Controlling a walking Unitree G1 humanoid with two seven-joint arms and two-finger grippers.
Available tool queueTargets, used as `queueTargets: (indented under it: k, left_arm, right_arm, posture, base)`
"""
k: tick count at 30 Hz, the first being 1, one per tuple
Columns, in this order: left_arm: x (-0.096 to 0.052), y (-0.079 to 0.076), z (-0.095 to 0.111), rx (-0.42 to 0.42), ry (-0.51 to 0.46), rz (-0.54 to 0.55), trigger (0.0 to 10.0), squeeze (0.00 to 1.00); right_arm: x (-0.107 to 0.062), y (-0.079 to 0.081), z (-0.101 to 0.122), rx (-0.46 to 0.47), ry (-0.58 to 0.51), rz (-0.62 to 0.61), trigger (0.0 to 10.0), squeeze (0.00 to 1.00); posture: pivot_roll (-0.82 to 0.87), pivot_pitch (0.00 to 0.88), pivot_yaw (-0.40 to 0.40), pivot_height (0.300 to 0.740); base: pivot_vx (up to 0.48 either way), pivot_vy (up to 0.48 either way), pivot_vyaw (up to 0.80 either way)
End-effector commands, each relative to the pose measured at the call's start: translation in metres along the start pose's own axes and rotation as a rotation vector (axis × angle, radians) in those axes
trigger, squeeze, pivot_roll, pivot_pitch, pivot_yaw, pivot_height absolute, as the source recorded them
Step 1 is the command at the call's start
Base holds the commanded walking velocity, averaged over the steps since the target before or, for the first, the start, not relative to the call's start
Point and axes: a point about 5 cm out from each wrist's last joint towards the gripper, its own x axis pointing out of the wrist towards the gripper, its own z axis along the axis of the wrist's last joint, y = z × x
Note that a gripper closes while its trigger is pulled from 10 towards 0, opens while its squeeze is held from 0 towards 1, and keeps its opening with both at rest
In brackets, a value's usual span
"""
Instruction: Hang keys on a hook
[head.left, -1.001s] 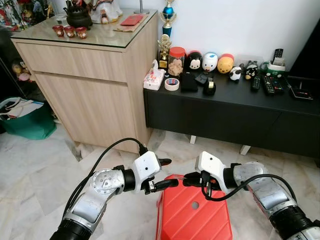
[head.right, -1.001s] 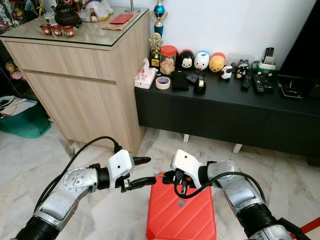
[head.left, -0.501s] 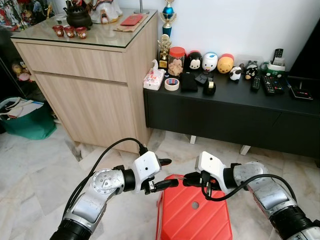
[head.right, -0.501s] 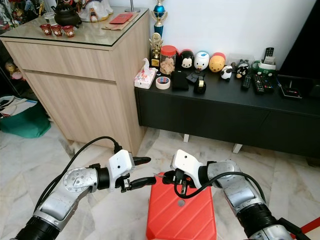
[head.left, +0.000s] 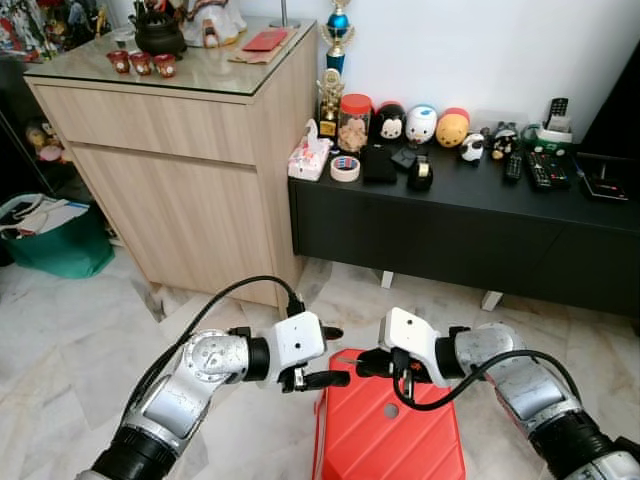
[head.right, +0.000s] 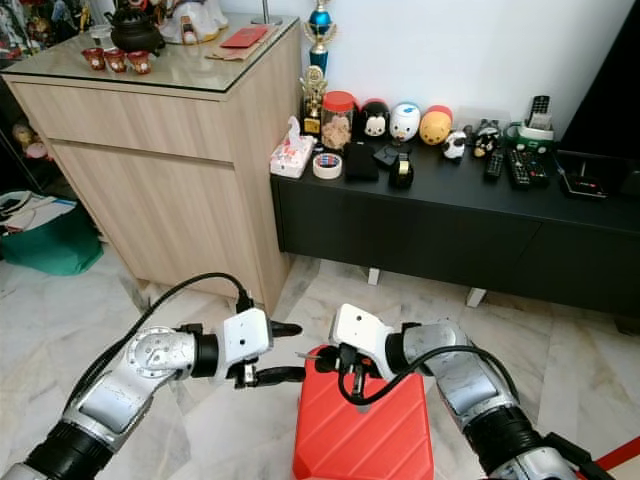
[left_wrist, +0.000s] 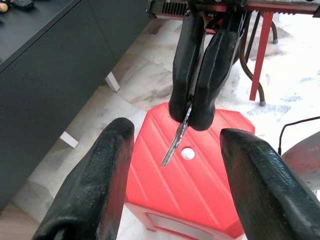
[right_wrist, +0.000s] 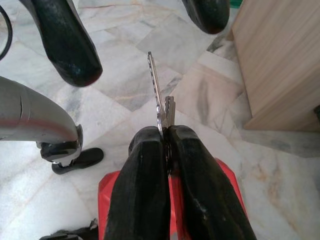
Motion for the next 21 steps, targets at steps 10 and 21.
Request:
queueTargets:
  k: [10,21]
  left_arm:
    - [0.001,0.001,-0.003,0.028,0.030,-0.027,10.0,0.00]
    - [0.004,0.002,-0.002,0.035,0.028,-0.022,10.0,0.00]
  right_arm:
    - [0.001,-0.004,0.010,-0.044,-0.015,-0.003,10.0,0.00]
    - [0.003,-0.005,0.016,-0.062,-0.035,0.006,10.0,0.00]
  posture:
    - [0.02,0.000,-0.019,0.740]
    - [0.02,0.000,-0.019,0.740]
  base:
    - [0.000,0.000,0.00]
    - [0.000,0.000,0.00]
